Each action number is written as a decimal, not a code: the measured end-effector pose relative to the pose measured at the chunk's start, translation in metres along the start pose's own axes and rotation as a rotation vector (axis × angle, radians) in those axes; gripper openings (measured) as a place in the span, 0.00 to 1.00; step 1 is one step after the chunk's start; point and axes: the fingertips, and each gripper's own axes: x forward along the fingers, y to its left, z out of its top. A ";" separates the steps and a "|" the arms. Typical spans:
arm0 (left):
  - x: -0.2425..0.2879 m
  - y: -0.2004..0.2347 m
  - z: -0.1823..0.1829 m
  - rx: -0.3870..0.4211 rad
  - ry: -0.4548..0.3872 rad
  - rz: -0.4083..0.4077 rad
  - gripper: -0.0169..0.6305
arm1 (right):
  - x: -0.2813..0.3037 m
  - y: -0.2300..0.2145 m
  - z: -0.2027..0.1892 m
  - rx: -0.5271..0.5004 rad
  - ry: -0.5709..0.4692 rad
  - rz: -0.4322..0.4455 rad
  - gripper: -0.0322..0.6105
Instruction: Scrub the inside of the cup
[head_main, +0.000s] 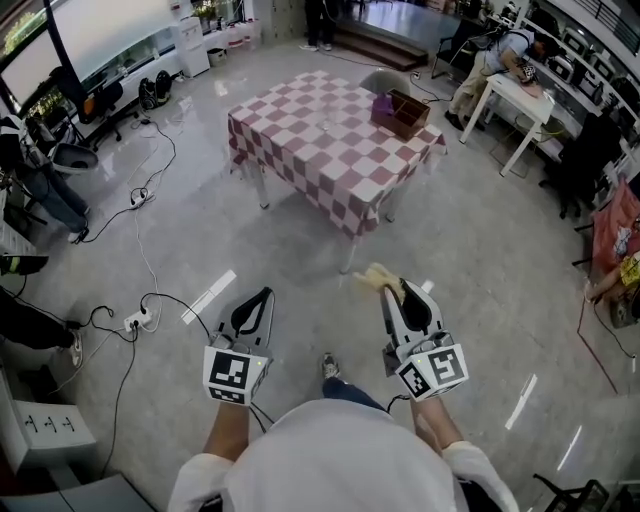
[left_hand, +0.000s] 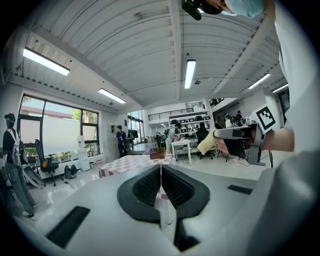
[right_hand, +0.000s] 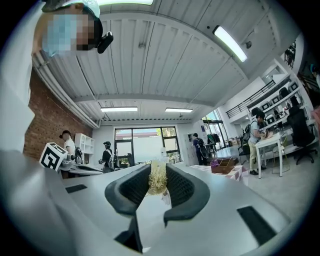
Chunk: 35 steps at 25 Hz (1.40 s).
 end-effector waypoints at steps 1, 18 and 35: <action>0.008 0.003 0.002 0.002 0.001 0.001 0.08 | 0.008 -0.005 0.000 0.003 0.000 0.003 0.22; 0.123 0.043 0.011 0.000 0.032 0.066 0.08 | 0.110 -0.095 -0.006 0.017 0.006 0.080 0.22; 0.173 0.090 0.003 -0.024 0.048 0.037 0.08 | 0.173 -0.113 -0.026 0.037 0.037 0.049 0.22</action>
